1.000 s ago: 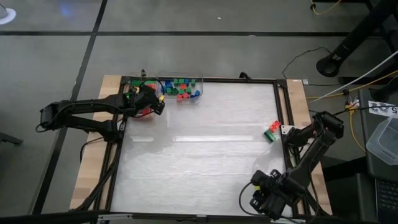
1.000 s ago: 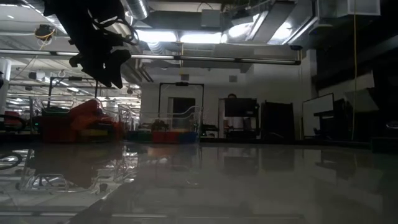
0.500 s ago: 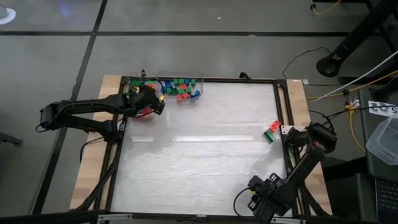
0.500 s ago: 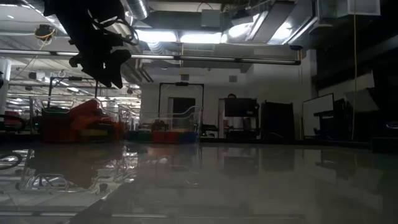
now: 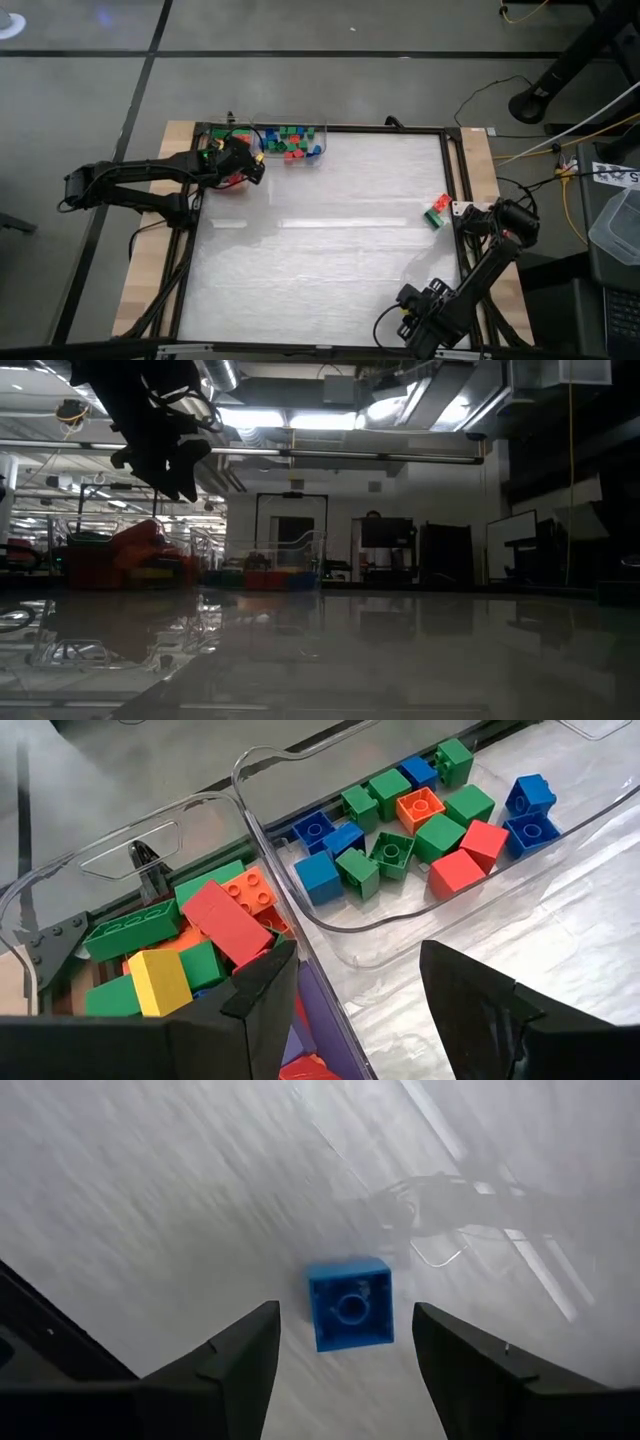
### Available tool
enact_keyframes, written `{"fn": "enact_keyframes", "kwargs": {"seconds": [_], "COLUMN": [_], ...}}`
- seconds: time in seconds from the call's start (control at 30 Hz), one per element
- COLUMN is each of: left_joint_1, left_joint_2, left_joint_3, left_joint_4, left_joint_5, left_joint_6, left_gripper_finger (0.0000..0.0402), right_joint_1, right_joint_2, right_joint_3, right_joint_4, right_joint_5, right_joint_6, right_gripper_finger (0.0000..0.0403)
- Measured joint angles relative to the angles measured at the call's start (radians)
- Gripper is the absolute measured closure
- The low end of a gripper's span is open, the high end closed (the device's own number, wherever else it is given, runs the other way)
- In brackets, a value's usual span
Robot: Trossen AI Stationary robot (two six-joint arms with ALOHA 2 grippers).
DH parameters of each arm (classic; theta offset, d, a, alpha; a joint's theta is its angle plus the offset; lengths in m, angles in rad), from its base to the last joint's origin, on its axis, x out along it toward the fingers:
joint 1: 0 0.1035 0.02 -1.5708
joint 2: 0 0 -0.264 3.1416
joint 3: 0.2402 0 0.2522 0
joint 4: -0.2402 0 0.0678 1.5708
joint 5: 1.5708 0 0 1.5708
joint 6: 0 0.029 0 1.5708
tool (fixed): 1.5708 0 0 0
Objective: Sort blocks by size
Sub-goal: Put the small blue game piece into the right transparent bin
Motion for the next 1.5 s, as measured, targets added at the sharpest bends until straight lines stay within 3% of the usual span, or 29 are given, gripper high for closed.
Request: {"fn": "enact_keyframes", "kwargs": {"seconds": [0.4, 0.6, 0.77, 0.93, 1.1, 1.3, 1.5], "left_joint_1": [0.0, 0.0, 0.0, 0.0, 0.0, -0.006, -0.063], "left_joint_2": [0.0, 0.0, 0.0, 0.0, 0.0, 0.0, 0.0], "left_joint_3": [0.0, 0.0, 0.0, 0.0, 0.0, 0.0, 0.0], "left_joint_4": [0.0, 0.0, 0.0, 0.0, 0.0, 0.002, 0.003], "left_joint_5": [0.0, 0.0, 0.0, 0.0, 0.0, 0.0, 0.0], "left_joint_6": [0.003, 0.003, 0.003, 0.003, 0.003, 0.003, 0.0], "left_gripper_finger": [0.0202, 0.0202, 0.0202, 0.0202, 0.0202, 0.0202, 0.0202], "right_joint_1": [0.0, 0.0, 0.0, -0.003, -0.062, -0.241, -0.515], "right_joint_2": [0.001, 0.001, 0.0, 0.0, 0.0, 0.0, 0.0], "right_joint_3": [-0.095, -0.144, -0.168, -0.169, -0.17, -0.17, -0.17], "right_joint_4": [0.093, 0.221, 0.252, 0.273, 0.316, 0.436, 0.727], "right_joint_5": [0.006, -0.052, -0.045, 0.059, 0.29, 0.561, 0.591], "right_joint_6": [0.0, -0.018, -0.018, -0.018, -0.036, -0.316, -0.855], "right_gripper_finger": [0.0175, 0.0176, 0.0205, 0.0268, 0.0269, 0.0258, 0.0259]}}
